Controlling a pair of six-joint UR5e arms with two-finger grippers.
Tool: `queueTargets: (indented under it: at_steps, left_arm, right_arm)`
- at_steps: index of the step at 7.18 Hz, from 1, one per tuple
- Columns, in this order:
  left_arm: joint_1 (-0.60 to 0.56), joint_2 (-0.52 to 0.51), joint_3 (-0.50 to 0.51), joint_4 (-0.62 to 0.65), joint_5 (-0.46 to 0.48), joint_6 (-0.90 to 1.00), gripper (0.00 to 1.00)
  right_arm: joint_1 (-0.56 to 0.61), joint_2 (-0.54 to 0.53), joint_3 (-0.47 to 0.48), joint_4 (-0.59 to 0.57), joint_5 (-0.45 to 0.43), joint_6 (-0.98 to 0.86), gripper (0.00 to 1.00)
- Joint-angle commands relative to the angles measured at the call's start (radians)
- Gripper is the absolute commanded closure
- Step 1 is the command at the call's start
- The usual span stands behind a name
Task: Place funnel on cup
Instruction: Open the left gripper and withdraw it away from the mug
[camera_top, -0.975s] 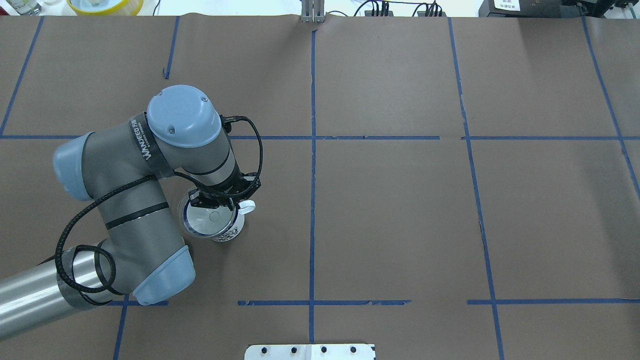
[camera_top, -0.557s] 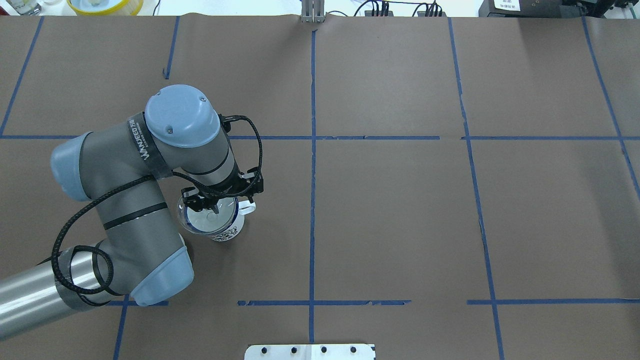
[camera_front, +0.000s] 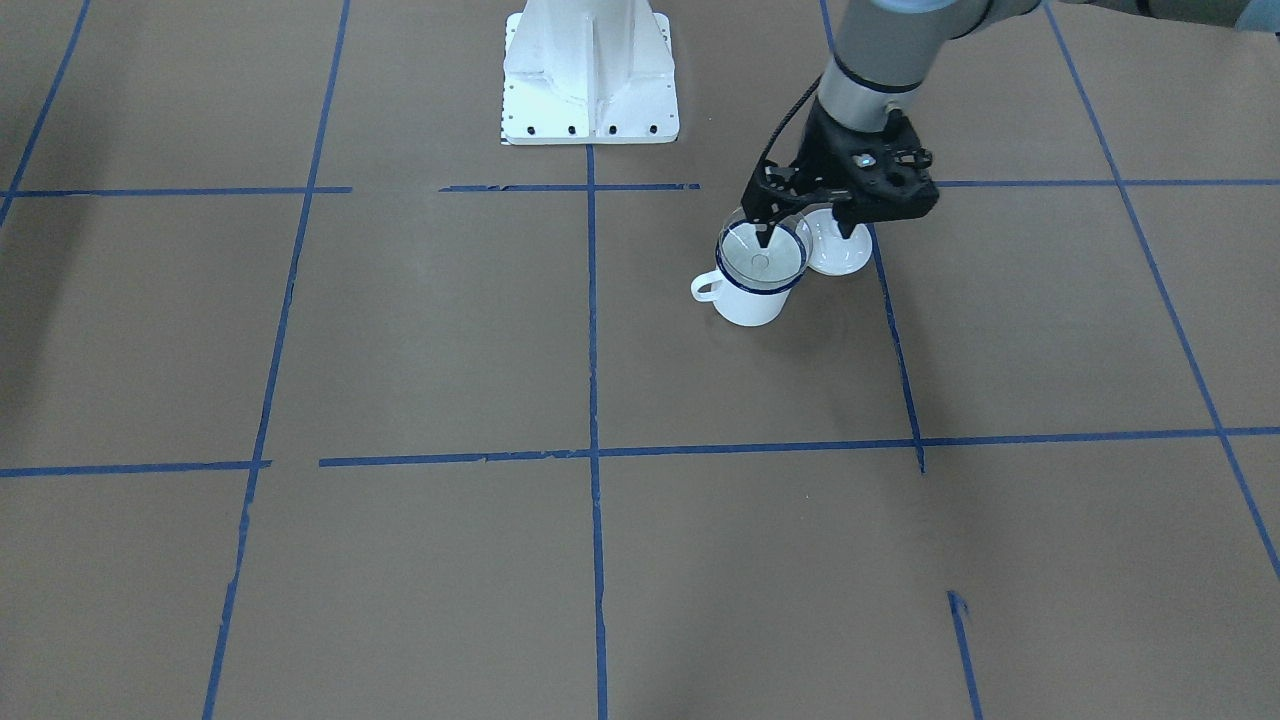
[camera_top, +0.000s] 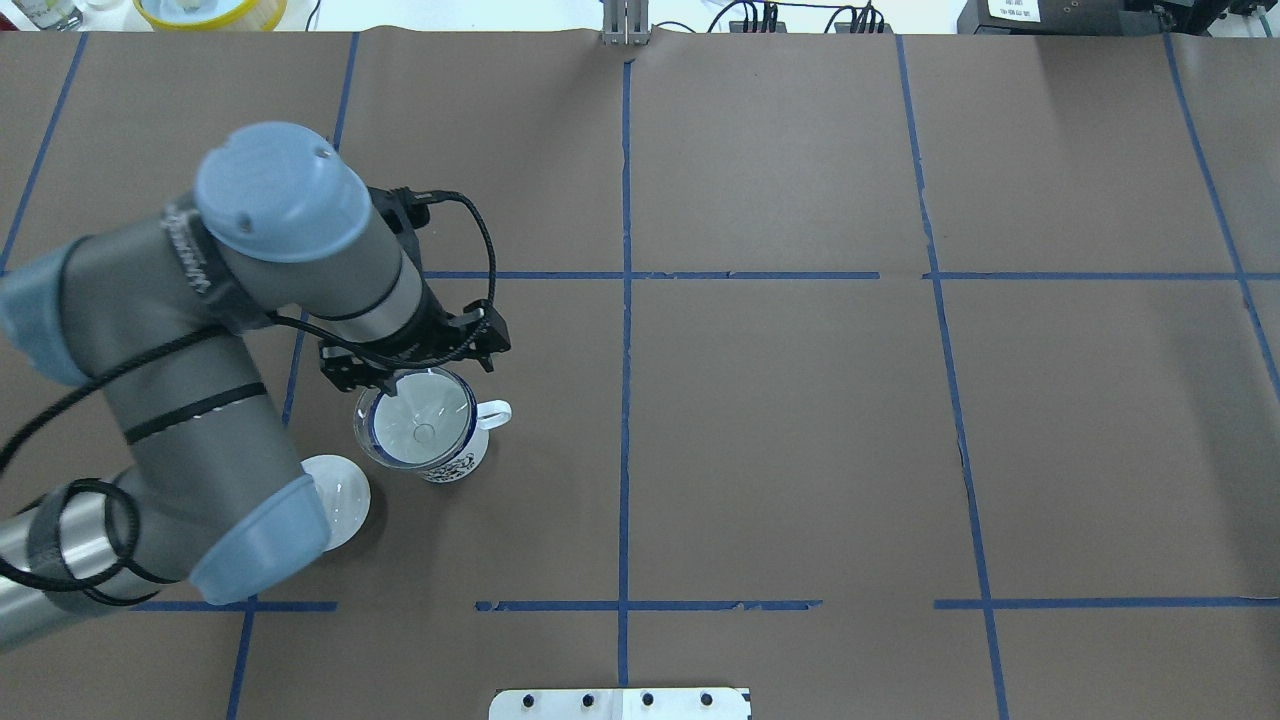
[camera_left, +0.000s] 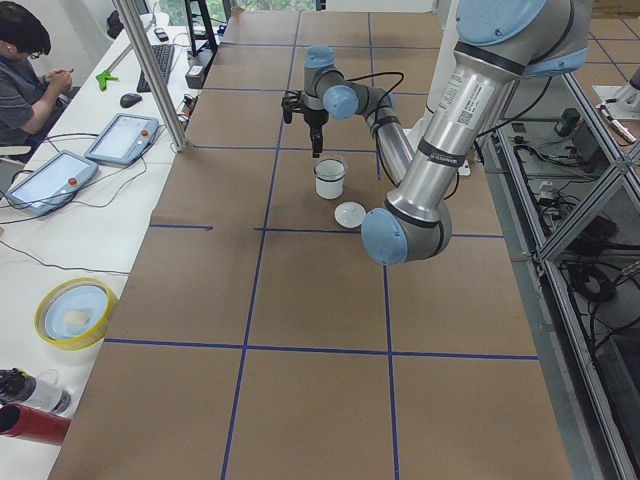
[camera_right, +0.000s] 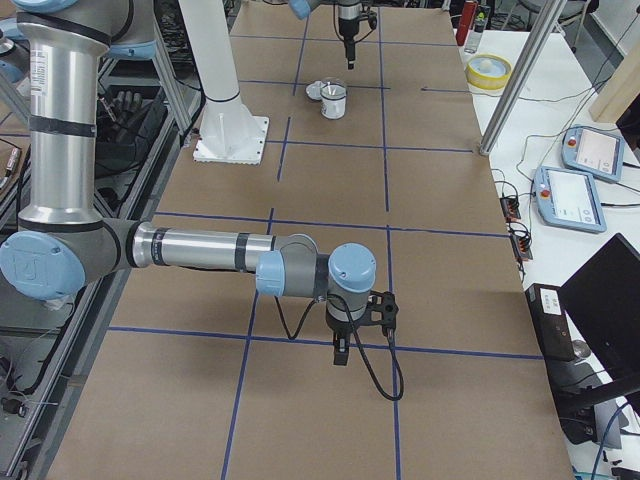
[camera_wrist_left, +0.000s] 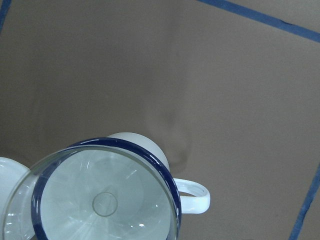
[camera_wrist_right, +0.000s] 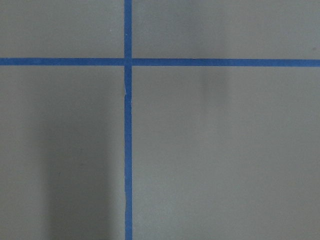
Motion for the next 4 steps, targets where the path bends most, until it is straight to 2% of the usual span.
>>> queueTargets:
  at_steps: [1,3,4]
  left_arm:
    - [-0.28,0.158,-0.024,-0.025,-0.169,0.452,0.0]
    - [-0.497,0.327,0.019,-0.024,-0.255,0.828,0.0]
    - [-0.624,0.381,0.092,-0.024,-0.257,1.038,0.0]
  right_arm:
    - [0.0,0.0,0.001,0.0,0.0,0.0,0.0]
    - [0.0,0.0,-0.001,0.0,0.0,0.0,0.0]
    - [0.0,0.0,0.001,0.0,0.0,0.0,0.0]
